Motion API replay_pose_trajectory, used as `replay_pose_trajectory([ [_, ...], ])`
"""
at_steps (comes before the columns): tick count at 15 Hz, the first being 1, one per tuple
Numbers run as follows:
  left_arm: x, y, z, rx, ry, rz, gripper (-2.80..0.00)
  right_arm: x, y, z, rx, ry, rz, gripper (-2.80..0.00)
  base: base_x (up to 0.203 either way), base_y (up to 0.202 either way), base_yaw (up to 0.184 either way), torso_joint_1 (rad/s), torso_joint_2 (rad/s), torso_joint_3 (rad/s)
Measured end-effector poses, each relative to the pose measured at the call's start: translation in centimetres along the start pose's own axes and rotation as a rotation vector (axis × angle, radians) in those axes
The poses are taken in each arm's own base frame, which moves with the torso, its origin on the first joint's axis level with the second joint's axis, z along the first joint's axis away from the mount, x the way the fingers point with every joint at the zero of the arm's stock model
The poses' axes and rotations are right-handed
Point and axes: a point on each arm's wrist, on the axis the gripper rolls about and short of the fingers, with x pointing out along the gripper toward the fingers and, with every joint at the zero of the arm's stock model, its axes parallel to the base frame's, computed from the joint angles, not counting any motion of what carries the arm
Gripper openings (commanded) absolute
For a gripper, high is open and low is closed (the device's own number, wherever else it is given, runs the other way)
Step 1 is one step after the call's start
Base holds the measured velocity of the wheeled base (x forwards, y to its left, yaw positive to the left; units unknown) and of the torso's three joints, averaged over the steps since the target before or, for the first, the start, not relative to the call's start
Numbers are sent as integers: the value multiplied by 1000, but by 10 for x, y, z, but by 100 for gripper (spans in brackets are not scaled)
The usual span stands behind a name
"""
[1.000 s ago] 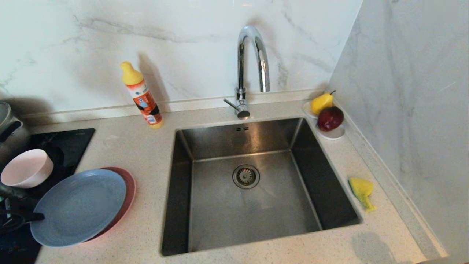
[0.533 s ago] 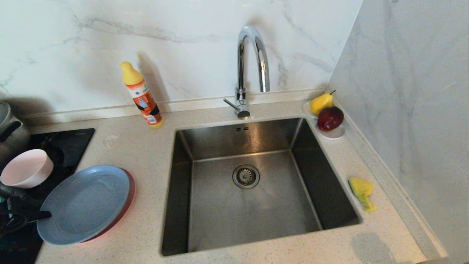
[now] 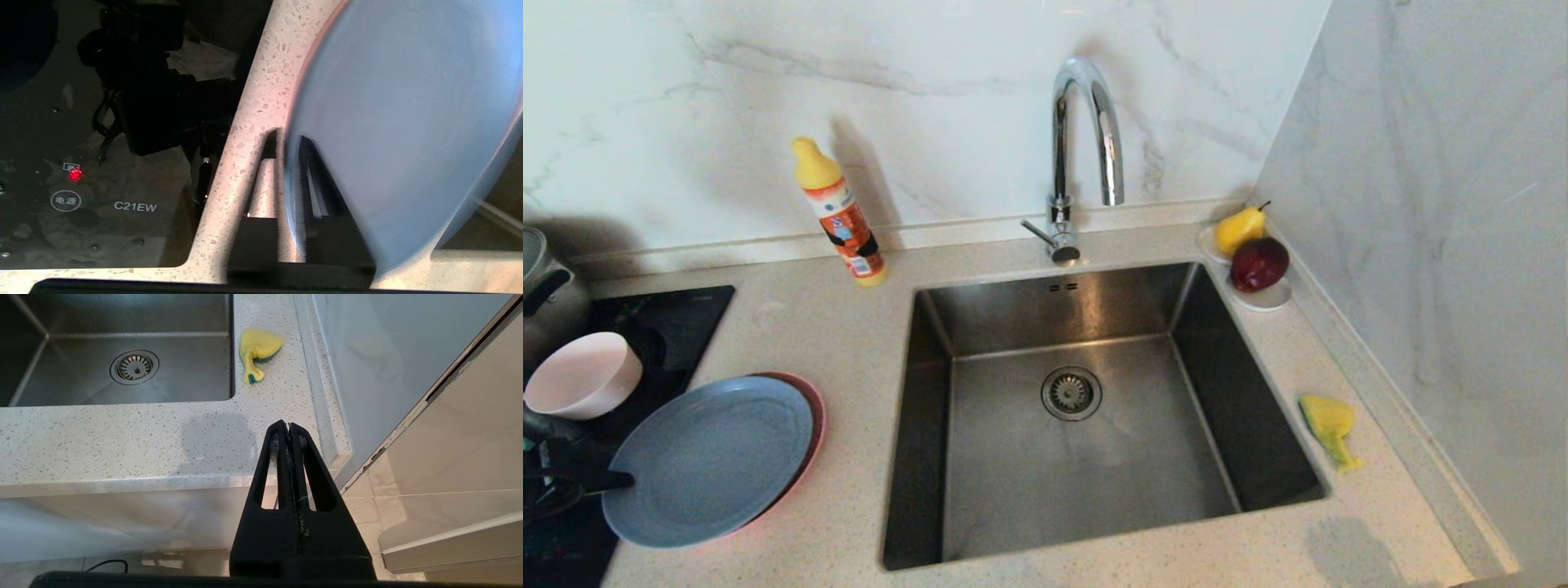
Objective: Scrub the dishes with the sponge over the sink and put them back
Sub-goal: Place the plate on the plate, then place the bowl on the plate
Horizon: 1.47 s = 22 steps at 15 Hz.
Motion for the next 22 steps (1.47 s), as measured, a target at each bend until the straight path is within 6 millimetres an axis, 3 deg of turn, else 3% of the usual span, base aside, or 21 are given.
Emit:
replay_pose_trajectory([
  [5, -5, -4, 1, -11, -10, -10, 0, 0, 0, 0, 0, 0, 0, -280, 0, 0, 0, 0, 0, 0],
  [8, -28, -21, 12, -33, -87, -3, 0, 0, 0, 0, 0, 0, 0, -280, 0, 0, 0, 0, 0, 0],
  [9, -38, -28, 19, -39, -122, 2, -280, 0, 0, 0, 0, 0, 0, -280, 0, 0, 0, 0, 0, 0],
  [12, -62, -45, 32, -31, -166, 38, -280, 0, 0, 0, 0, 0, 0, -280, 0, 0, 0, 0, 0, 0],
  [18, -73, -45, 74, 64, -231, 167, -280, 0, 0, 0, 0, 0, 0, -280, 0, 0, 0, 0, 0, 0],
  [19, -71, -42, 83, 104, -238, 189, 0, 0, 0, 0, 0, 0, 0, -280, 0, 0, 0, 0, 0, 0],
  [22, -61, -31, 108, 220, -243, 252, 0, 0, 0, 0, 0, 0, 0, -280, 0, 0, 0, 0, 0, 0],
])
